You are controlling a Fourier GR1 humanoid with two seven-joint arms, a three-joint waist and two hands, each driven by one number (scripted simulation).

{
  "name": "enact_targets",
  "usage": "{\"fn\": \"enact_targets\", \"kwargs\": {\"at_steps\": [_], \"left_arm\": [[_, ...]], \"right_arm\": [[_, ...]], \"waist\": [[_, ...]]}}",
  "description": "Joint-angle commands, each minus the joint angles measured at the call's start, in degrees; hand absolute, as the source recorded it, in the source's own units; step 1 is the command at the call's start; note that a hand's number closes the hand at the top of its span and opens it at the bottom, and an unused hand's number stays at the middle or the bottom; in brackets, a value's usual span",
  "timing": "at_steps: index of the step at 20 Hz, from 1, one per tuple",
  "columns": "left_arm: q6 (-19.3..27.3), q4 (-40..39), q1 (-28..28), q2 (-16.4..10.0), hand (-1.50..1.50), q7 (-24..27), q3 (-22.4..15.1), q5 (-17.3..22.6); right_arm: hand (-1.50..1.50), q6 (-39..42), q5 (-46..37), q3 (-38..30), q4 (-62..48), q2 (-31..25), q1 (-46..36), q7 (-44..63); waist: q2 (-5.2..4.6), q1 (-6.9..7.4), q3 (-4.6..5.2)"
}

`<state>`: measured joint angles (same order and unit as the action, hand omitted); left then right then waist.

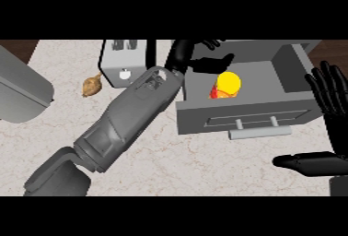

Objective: Pick up the cup, place it into the drawer and close the drawer

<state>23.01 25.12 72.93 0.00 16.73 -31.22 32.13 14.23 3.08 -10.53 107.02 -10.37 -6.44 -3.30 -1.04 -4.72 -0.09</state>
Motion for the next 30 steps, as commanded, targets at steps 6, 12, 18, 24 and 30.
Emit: {"fn": "enact_targets", "kwargs": {"at_steps": [6,12,18,24,30], "left_arm": [[6.37,-0.03,-0.58,0.0,-1.5,-0.31,-8.34,1.52],[8.09,5.49,-0.92,0.0,-1.5,4.32,-7.03,5.04],[7.21,6.61,2.12,0.0,-1.5,3.89,-3.26,7.59],[7.27,11.39,-1.06,-2.62,-1.5,3.35,0.32,7.0],[6.12,19.5,-5.28,-9.38,-1.5,-2.76,1.48,6.5]], "right_arm": [[-1.5,-0.31,1.19,0.43,0.0,0.05,-3.72,2.32],[-1.5,5.49,12.94,-2.37,-0.08,-0.71,-2.96,3.44],[1.5,7.39,7.78,2.68,4.97,-1.08,1.82,3.87],[1.5,12.85,1.96,1.2,5.38,-7.51,5.1,0.26],[1.5,9.91,-8.43,4.81,9.6,-7.62,6.31,2.67]], "waist": [[-0.27,-0.79,0.03],[0.3,0.67,0.04],[0.85,2.91,0.08],[1.27,4.78,0.09],[1.44,5.48,0.1]]}}
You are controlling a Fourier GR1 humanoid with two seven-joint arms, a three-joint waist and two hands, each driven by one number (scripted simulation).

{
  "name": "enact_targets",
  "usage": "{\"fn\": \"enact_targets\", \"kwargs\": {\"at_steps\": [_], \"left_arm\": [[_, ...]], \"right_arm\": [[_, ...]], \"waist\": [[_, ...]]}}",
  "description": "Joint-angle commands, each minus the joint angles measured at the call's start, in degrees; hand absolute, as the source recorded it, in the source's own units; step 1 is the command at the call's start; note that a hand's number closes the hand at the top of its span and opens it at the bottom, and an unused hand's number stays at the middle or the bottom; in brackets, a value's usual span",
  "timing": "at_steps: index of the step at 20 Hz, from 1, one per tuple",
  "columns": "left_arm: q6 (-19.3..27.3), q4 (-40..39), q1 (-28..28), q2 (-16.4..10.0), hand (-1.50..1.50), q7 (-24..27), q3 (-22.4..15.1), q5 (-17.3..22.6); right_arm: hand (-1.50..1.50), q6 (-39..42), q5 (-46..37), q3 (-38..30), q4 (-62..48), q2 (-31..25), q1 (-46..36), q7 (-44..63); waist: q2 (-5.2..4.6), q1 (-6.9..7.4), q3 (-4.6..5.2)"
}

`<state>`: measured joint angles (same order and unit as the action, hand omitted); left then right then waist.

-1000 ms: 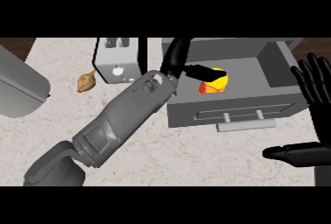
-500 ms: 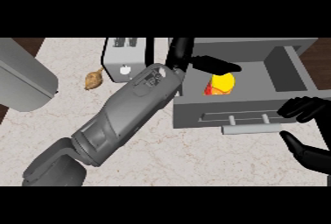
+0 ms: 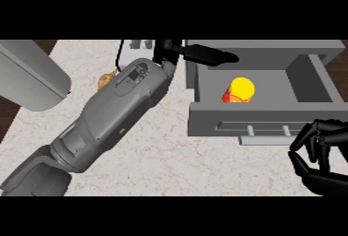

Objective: Pick up the cup, place it into the drawer and close the drawer

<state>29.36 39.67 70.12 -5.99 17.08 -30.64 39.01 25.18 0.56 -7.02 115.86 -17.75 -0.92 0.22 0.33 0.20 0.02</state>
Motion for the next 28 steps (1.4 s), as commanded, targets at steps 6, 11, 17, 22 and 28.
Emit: {"fn": "enact_targets", "kwargs": {"at_steps": [6,11,17,22,28], "left_arm": [[-1.68,18.21,-12.3,-10.28,-1.5,-5.07,2.01,-0.42],[-5.32,25.93,-20.38,-17.25,-1.5,-5.45,5.17,0.8],[-5.95,28.87,-25.11,-18.35,-1.5,-5.34,6.26,0.55],[-9.62,32.6,-32.71,-22.12,-1.5,-3.09,8.94,1.14],[-11.63,41.12,-41.65,-25.98,-1.5,-4.15,12.38,1.49]], "right_arm": [[1.5,-6.28,-15.34,4.97,-6.85,1.97,-5.75,-0.05],[1.5,-10.02,-26.6,10.97,-10.21,2.58,-4.03,-3.93],[1.5,-14.82,-42.07,18.42,-24.43,0.39,-10.08,-8.47],[1.5,-22.11,-51.34,21.54,-37.31,2.07,-16.0,-10.82],[1.5,-27.13,-52.43,17.21,-57.06,4.72,-26.86,-15.4]], "waist": [[0.17,2.2,0.0],[0.12,2.0,0.0],[-0.36,2.24,-0.04],[-0.51,2.09,-0.05],[-0.46,1.88,-0.07]]}}
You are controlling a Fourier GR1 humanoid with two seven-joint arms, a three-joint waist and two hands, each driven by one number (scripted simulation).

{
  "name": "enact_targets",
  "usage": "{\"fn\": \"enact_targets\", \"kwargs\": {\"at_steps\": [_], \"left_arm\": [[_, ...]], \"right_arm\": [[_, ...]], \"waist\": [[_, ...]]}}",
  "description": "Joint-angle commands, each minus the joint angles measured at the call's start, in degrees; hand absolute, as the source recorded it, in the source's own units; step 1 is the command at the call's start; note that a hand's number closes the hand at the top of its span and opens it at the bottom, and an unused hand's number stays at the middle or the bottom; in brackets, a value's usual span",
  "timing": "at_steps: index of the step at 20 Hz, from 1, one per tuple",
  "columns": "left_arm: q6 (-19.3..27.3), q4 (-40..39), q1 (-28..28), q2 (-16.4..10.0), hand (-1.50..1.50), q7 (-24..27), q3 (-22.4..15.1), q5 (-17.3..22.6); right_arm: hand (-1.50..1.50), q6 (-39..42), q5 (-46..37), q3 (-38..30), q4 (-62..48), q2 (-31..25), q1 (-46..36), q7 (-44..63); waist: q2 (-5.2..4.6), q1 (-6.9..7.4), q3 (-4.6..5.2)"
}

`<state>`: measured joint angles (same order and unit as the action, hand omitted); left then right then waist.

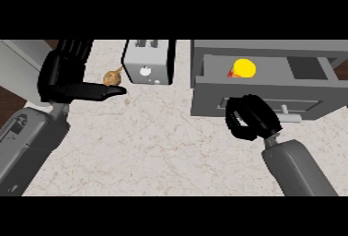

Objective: Pick up the cup, place it into the drawer and close the drawer

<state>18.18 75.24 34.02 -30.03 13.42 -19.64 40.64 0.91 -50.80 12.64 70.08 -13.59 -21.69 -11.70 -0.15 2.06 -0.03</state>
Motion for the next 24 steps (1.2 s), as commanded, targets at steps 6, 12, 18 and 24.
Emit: {"fn": "enact_targets", "kwargs": {"at_steps": [6,12,18,24], "left_arm": [[-6.02,1.87,-7.33,-2.11,-1.5,3.64,3.73,-0.71],[-7.85,2.06,-9.6,-1.96,-1.5,4.62,4.84,-1.31],[-10.8,2.73,-9.99,-1.11,-1.5,3.87,4.56,-0.38],[-12.78,2.19,-9.54,-1.11,-1.5,3.29,5.0,0.65]], "right_arm": [[1.5,-9.97,-1.91,-6.27,-33.82,5.08,-17.84,-7.91],[1.5,-5.66,0.83,-12.66,-46.55,-1.34,-29.47,-11.98],[1.5,-4.89,2.36,-15.38,-53.48,-3.25,-33.53,-14.36],[1.5,-4.02,3.5,-16.71,-54.88,-5.19,-33.85,-15.79]], "waist": [[-0.85,0.98,-0.06],[-1.21,1.76,-0.07],[-1.79,2.57,-0.12],[-2.58,3.73,-0.16]]}}
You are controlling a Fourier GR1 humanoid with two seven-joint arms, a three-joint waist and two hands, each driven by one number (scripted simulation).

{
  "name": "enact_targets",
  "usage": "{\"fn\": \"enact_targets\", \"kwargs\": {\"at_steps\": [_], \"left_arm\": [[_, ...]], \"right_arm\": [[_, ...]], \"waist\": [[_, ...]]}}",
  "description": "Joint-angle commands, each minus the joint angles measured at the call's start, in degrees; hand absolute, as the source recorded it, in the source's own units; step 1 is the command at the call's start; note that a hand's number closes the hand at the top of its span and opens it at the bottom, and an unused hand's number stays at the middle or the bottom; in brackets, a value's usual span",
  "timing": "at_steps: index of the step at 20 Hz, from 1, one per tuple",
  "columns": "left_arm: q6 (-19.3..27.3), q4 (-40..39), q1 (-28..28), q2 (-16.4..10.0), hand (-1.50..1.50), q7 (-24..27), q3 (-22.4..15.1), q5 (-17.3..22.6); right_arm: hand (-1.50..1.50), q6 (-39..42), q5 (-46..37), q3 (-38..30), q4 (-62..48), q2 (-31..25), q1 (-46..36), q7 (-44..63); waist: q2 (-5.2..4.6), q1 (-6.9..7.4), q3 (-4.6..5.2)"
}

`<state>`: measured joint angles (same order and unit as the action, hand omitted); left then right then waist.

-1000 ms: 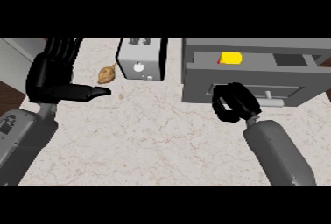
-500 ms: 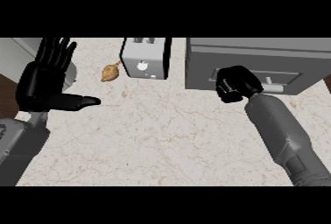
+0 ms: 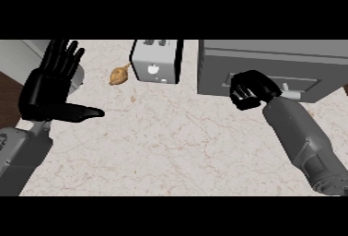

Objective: Pick up the cup, place it into the drawer and close the drawer

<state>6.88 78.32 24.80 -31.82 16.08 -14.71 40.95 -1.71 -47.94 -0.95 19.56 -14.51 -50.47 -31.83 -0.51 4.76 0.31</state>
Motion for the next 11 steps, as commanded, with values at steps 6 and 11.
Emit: {"fn": "enact_targets", "kwargs": {"at_steps": [6,11], "left_arm": [[-1.79,0.07,-0.48,0.76,-1.5,-0.13,-0.43,0.22],[-2.31,-0.65,-0.06,0.52,-1.5,0.0,-0.12,-0.18]], "right_arm": [[1.5,-1.09,3.42,-6.12,-4.17,-5.53,-5.91,3.11],[1.5,-1.26,3.55,-6.47,-4.8,-6.02,-5.11,0.86]], "waist": [[-2.59,2.39,-0.6],[-2.57,2.04,-0.59]]}}
